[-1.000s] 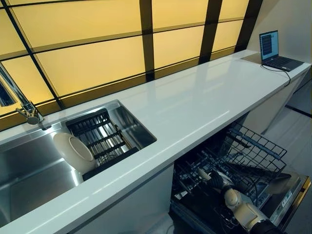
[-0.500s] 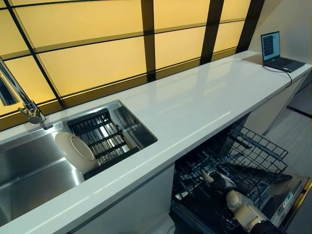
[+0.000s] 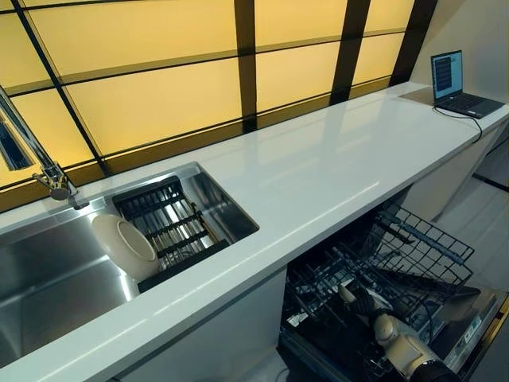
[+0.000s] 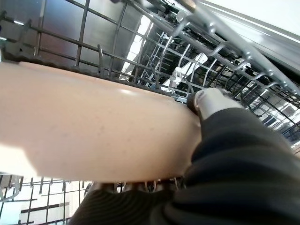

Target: Take plates into dishwasher

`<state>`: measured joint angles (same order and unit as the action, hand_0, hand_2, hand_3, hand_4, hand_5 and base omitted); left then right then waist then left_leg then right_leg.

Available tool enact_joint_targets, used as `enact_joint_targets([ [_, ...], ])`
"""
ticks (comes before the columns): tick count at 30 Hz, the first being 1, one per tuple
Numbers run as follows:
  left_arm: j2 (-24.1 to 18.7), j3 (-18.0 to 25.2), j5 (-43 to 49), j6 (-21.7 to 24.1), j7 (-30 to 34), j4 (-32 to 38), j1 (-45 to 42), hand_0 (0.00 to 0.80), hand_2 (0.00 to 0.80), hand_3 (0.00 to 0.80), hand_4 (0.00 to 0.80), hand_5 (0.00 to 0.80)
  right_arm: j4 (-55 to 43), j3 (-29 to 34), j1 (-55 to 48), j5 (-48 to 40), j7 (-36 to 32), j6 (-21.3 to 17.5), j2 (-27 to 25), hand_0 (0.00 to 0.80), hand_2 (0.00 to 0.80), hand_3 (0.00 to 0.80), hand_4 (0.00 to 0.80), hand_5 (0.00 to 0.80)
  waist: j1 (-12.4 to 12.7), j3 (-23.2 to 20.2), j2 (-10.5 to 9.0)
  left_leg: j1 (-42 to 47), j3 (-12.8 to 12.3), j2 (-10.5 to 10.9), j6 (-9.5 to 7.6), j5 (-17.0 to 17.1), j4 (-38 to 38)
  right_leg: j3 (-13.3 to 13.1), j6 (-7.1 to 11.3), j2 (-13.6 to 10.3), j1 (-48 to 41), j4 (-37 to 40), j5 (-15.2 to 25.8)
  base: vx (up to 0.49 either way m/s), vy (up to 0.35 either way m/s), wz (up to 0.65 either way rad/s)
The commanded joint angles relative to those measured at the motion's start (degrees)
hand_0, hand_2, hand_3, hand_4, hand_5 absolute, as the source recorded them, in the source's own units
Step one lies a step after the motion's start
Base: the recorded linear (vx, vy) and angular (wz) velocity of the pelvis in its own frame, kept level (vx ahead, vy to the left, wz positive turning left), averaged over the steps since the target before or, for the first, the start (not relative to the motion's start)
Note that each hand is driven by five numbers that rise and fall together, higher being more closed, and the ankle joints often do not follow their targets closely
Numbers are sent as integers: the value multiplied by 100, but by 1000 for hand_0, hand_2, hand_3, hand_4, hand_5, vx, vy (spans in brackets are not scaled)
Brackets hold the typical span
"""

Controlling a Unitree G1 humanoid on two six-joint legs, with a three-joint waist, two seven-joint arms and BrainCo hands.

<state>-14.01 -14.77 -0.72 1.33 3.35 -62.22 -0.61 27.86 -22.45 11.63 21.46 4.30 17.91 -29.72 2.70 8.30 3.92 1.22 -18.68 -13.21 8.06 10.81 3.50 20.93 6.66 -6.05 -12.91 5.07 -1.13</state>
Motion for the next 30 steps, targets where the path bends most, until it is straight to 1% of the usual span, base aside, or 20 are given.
enact_joint_targets([
  [1,-114,-356,198,18,26,-67,482,0,0,0,0,0,258,-166,291,55,-193,-42,355,800,800,800,800,800,195,178,-162,-565,127,-20,84,71,-30,26,-391,-52,88,-480,-374,0,0,0],
  [11,-160,-459,313,106,39,-134,481,0,0,0,0,0,664,-143,389,9,-117,-118,312,800,800,800,800,800,261,212,-90,-600,221,42,85,72,-29,72,-397,-81,81,-483,-369,6,-15,4],
  [16,-150,-492,318,95,66,-72,488,0,0,0,0,0,727,-125,448,50,-128,-77,293,800,800,800,800,800,271,232,-41,-613,260,79,85,72,-28,74,-407,-98,94,-502,-375,4,2,6],
  [21,-149,-546,316,136,73,-65,473,0,0,0,0,0,782,-111,459,32,-78,-113,265,800,800,800,800,800,275,250,-12,-610,268,86,87,73,-37,92,-413,-120,89,-527,-388,3,0,1],
  [25,-144,-580,314,115,82,-4,472,0,0,0,0,0,793,-111,484,85,-65,-48,269,800,800,800,800,800,281,254,9,-610,290,98,90,72,-41,103,-416,-137,105,-557,-397,0,0,0],
  [26,-143,-583,308,119,83,-5,474,0,0,0,0,0,806,-108,492,80,-69,-51,267,621,621,621,621,621,281,254,12,-610,293,98,90,72,-41,104,-418,-139,105,-559,-400,0,0,0],
  [27,-143,-590,305,128,89,-2,468,0,0,0,0,0,819,-106,495,67,-47,-49,260,505,505,505,505,505,283,255,17,-609,298,100,89,70,-41,108,-421,-143,100,-564,-408,0,0,0],
  [29,-143,-600,302,128,91,5,461,0,0,0,0,0,818,-102,487,64,-40,-41,261,471,471,471,471,471,281,252,20,-599,299,100,89,69,-37,115,-419,-149,104,-574,-409,0,0,0],
  [30,-144,-598,304,129,93,6,460,0,0,0,0,0,816,-99,485,63,-40,-41,260,483,483,483,483,483,281,251,20,-599,298,100,89,69,-38,116,-418,-150,103,-575,-410,0,0,0],
])
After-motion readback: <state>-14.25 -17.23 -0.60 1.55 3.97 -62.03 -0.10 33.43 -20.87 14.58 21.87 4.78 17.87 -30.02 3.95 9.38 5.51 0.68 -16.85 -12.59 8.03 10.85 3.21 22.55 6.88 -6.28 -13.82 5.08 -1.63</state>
